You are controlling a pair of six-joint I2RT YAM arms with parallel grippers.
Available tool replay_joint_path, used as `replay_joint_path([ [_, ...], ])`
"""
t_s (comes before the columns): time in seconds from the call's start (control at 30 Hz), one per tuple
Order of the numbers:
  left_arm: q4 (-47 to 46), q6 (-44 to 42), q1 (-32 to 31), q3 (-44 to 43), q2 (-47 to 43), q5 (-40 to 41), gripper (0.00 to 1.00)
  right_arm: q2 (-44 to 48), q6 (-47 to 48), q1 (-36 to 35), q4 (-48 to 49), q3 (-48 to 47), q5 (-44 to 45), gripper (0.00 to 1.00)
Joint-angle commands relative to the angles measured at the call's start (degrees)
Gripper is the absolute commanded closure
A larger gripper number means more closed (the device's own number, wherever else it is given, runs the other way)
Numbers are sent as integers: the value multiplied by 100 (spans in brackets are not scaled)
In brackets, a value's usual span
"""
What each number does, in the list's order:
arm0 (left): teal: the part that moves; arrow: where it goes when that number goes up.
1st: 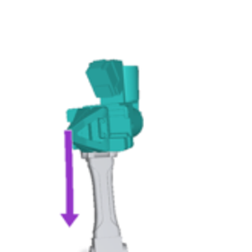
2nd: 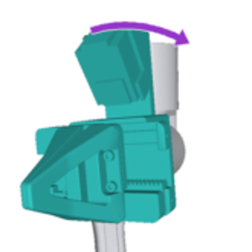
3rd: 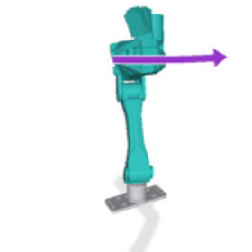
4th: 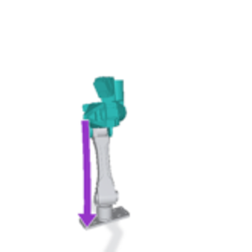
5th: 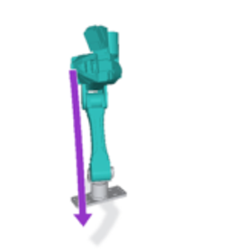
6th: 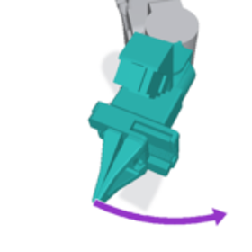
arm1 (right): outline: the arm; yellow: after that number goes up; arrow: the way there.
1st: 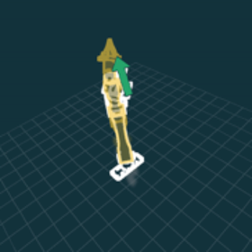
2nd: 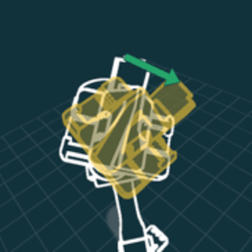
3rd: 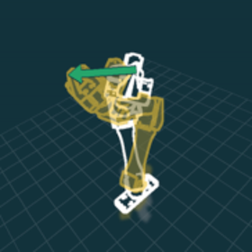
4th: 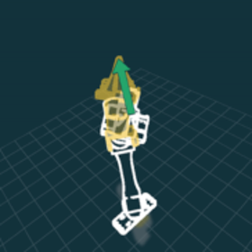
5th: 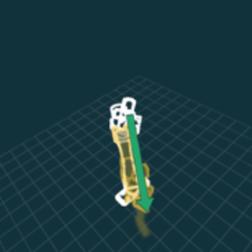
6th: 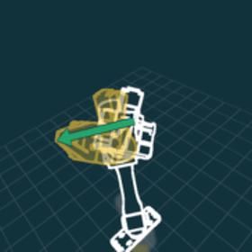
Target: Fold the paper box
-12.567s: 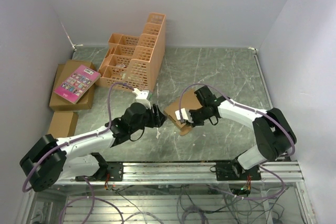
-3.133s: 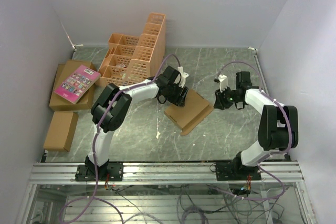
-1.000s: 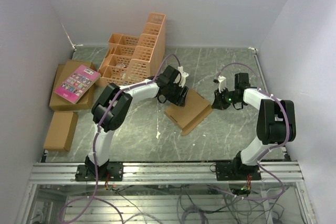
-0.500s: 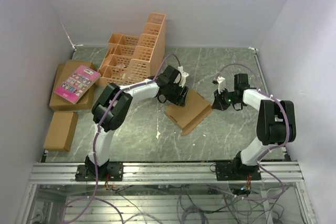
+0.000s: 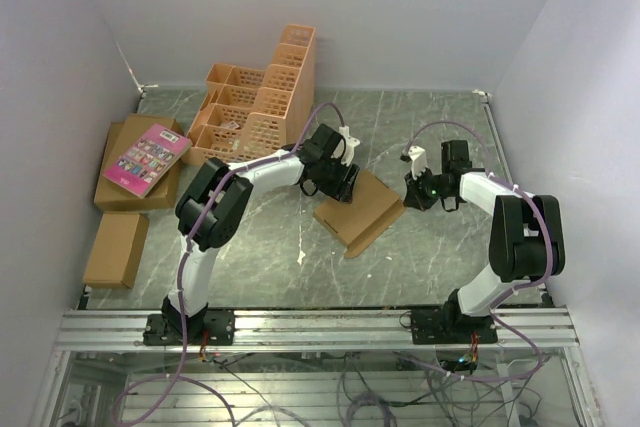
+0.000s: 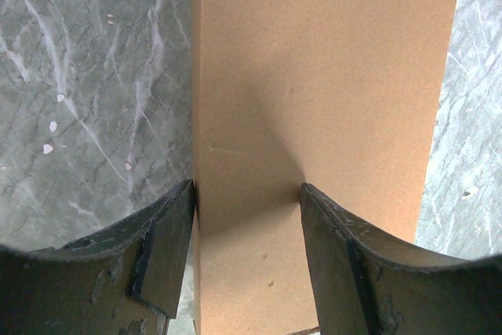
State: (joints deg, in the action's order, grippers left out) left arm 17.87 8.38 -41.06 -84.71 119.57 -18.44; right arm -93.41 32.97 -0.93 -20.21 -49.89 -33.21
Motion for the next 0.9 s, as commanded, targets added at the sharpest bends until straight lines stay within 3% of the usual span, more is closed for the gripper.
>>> replay_joint_path([
  [0.0, 216, -47, -51, -63, 280, -120, 35, 24, -168, -38, 203, -2, 209, 100],
  [0.87, 293, -139, -51, -123, 329, -191, 36, 162, -150, -273, 322, -38, 125, 100],
])
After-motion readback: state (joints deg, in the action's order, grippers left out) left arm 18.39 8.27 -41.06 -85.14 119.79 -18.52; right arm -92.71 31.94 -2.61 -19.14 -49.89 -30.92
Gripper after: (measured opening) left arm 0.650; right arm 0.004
